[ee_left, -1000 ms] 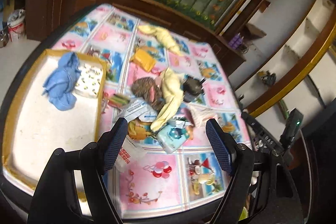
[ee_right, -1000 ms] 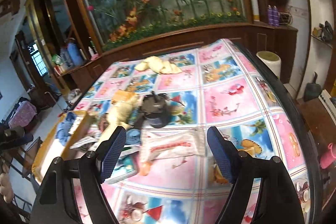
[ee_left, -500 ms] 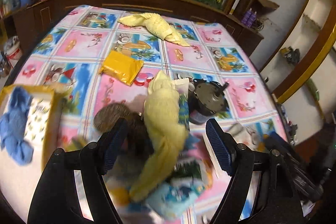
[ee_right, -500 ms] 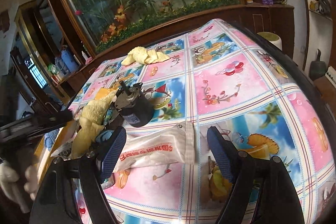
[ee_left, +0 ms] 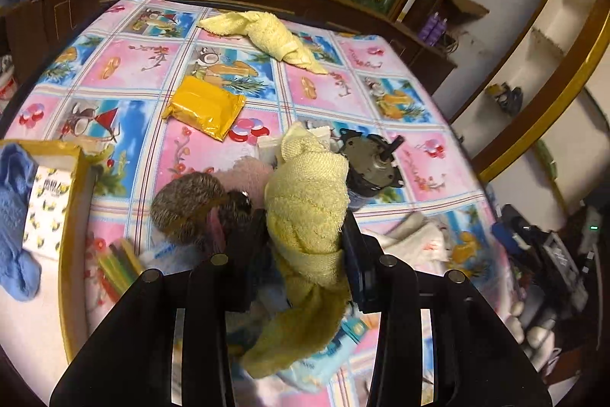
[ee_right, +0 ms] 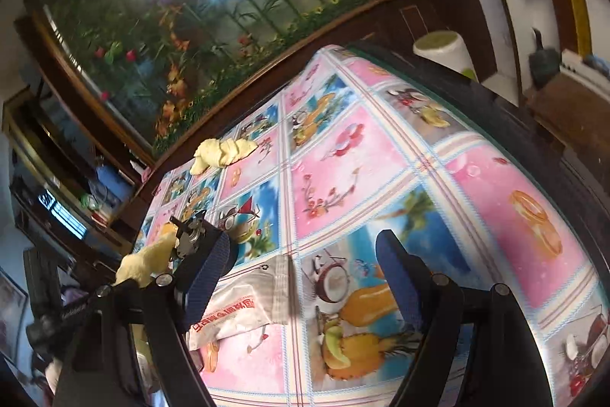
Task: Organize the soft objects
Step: 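Grasp the yellow towel with the left gripper and lift it, then place yellow towel in tray with left gripper while right gripper grasps blue tissue pack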
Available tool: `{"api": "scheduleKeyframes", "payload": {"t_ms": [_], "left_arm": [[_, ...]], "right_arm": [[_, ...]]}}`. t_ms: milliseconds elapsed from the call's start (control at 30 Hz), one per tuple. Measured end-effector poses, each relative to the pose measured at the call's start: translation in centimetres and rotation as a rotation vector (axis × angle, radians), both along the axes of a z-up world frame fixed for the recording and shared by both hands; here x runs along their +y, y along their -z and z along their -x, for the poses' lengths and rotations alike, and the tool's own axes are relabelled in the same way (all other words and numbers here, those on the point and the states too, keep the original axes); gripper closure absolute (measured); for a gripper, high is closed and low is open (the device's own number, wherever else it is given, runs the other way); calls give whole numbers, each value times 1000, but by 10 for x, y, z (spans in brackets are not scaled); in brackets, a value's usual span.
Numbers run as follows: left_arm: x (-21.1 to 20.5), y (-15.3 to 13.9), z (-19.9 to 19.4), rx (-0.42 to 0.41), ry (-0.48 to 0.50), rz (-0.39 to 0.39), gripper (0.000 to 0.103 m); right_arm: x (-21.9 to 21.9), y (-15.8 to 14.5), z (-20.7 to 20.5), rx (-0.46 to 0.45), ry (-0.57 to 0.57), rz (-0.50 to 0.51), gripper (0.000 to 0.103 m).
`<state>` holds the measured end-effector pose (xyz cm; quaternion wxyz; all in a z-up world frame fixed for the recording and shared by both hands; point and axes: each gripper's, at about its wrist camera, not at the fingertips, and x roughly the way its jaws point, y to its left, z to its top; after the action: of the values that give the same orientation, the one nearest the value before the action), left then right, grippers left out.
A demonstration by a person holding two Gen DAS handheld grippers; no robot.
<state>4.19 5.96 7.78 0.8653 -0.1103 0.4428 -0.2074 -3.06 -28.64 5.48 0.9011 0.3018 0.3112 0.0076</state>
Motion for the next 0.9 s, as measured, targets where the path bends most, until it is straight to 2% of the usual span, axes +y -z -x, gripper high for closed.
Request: {"api": "scheduleKeyframes", "payload": {"t_ms": [167,300,400,467,533,700,800,900], "left_arm": [[30,-28,36,-48,6,142,66],[57,-44,66,-77,-1,229,66],[81,-52,86,-96,-27,255,66],[100,-55,99,-109,-54,271,66],[122,-57,111,-124,-88,279,66],[167,-52,129,-137,-168,294,66],[187,-45,137,-130,-207,302,66],[204,-39,146,-123,-241,310,66]], "right_arm": [[-5,-5,4,95,-12,113,23],[27,-6,-6,124,-172,72,23],[60,-2,-18,164,-299,-21,24],[82,1,-21,202,-332,-50,24],[105,1,-16,196,-389,-53,24],[182,9,-6,217,-537,150,24],[223,17,-10,215,-567,337,24],[250,27,-18,227,-576,455,24]]}}
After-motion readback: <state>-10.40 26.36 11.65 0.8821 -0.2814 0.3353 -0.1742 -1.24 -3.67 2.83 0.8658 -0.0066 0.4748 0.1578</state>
